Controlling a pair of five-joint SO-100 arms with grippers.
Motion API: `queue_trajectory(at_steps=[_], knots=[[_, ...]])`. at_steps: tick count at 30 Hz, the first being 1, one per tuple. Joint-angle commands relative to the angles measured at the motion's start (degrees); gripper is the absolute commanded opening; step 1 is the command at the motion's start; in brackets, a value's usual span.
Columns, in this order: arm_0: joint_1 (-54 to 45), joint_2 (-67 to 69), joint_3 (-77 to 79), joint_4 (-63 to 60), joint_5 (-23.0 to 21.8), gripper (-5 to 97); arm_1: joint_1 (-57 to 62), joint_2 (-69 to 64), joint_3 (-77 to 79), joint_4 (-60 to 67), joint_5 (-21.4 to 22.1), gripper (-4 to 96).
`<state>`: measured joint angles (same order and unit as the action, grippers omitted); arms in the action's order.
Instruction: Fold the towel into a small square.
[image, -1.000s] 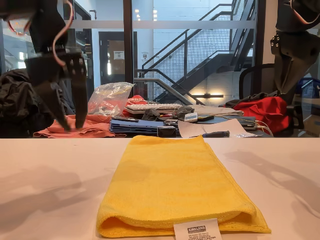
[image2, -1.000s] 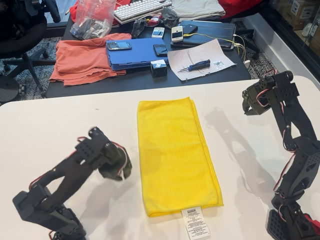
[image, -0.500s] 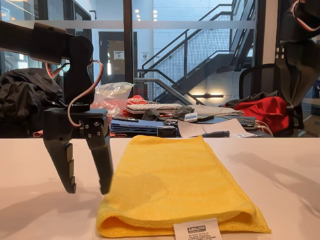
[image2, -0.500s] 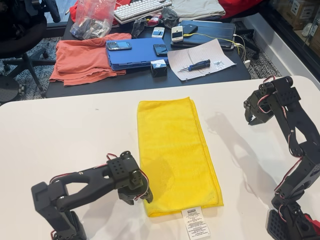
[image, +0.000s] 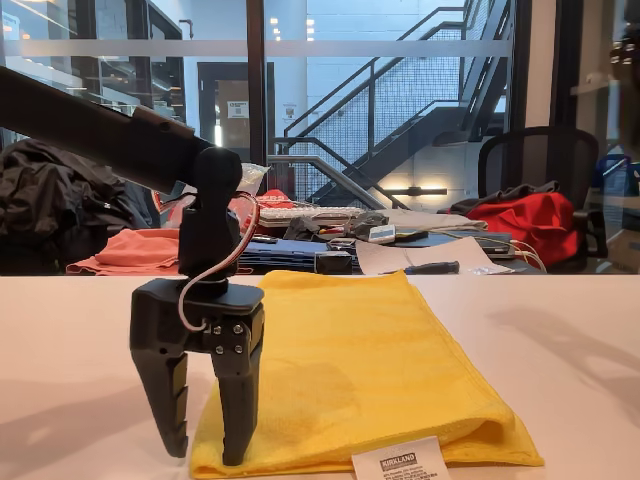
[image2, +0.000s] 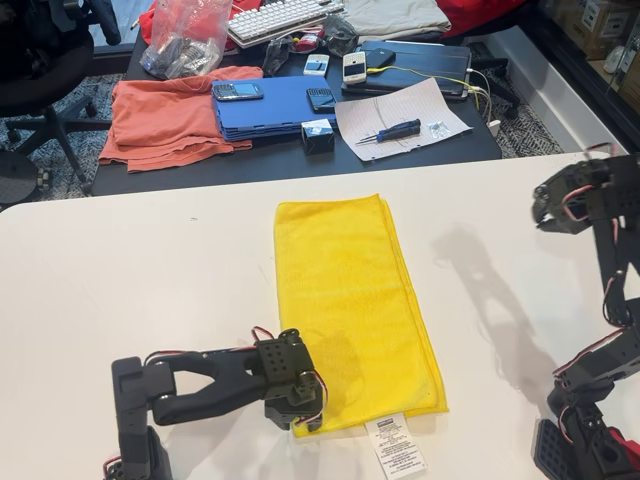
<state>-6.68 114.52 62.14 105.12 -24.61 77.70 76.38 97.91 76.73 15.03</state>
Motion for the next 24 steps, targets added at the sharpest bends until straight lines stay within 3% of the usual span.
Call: queue_trajectory(at_steps=[1,5,14,24], knots=[[1.3,3.2,-2.0,0.8,0.0,1,1.3,-1.0,-1.3,0.3,0.2,11.8],[4.3,6.8,-7.2,0.9,0.0,1,1.6,3.8,-2.3,0.4,2.2,-3.4],[13.4,7.3,-12.8,0.6,0.1,1,0.9,36.5,-1.9,4.0,4.2,-1.7],[6.9,1.0,-12.5,0.4,0.9,0,1.1,52.8,-8.9,15.4,4.0,-1.9]])
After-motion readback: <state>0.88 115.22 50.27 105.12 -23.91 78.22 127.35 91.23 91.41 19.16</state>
